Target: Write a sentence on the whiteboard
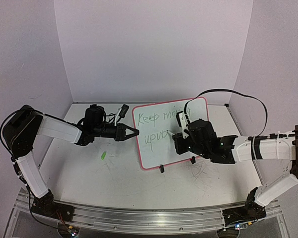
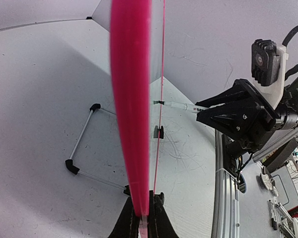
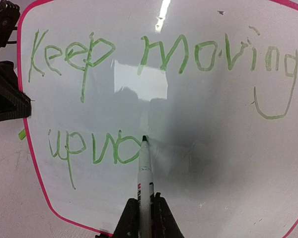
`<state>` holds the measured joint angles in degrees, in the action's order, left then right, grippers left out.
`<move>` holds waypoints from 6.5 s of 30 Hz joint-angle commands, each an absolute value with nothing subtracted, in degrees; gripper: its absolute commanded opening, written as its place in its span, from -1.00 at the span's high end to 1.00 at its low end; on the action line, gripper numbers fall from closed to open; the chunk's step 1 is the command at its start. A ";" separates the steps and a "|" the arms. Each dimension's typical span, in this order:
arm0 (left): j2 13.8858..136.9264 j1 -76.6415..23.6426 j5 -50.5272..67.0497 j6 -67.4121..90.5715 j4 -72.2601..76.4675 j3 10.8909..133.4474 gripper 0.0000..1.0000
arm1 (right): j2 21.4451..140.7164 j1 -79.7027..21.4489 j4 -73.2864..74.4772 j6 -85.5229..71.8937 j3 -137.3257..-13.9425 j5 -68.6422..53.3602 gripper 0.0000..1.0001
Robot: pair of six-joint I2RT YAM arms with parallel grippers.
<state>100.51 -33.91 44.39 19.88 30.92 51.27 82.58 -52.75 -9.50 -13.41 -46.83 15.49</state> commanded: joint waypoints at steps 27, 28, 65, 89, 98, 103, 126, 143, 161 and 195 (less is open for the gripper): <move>99.15 -33.68 42.20 16.16 29.24 51.93 1.00 | 75.64 -50.85 -10.90 -11.49 -42.49 13.10 1.00; 99.14 -33.71 42.19 16.18 29.20 51.94 1.00 | 76.08 -50.88 -10.91 -11.08 -42.98 12.93 1.00; 99.38 -33.75 42.01 15.46 28.79 52.22 1.00 | 78.71 -50.49 -8.36 -13.15 -44.11 15.39 1.00; 99.32 -33.75 41.80 15.29 28.10 52.41 1.00 | 79.67 -51.23 -9.89 -15.73 -43.02 16.04 1.00; 98.86 -33.75 41.57 15.05 27.83 52.00 1.00 | 81.20 -50.38 -11.76 -15.04 -44.87 18.02 1.00; 99.11 -33.75 41.69 15.00 27.82 52.03 1.00 | 81.09 -50.12 -12.04 -14.55 -45.82 18.93 1.00; 98.60 -33.75 41.18 14.66 27.33 51.99 1.00 | 73.97 -48.67 -9.63 -16.45 -41.68 14.78 1.00; 99.09 -33.77 41.39 14.66 26.83 52.74 1.00 | 76.23 -48.60 -8.65 -18.32 -41.84 17.48 1.00; 99.49 -33.75 41.40 14.36 26.46 53.33 1.00 | 79.19 -48.60 -10.81 -14.94 -43.94 14.39 1.00; 99.24 -33.76 41.23 14.15 25.93 53.18 1.00 | 76.71 -48.65 -6.98 -17.47 -41.91 18.81 1.00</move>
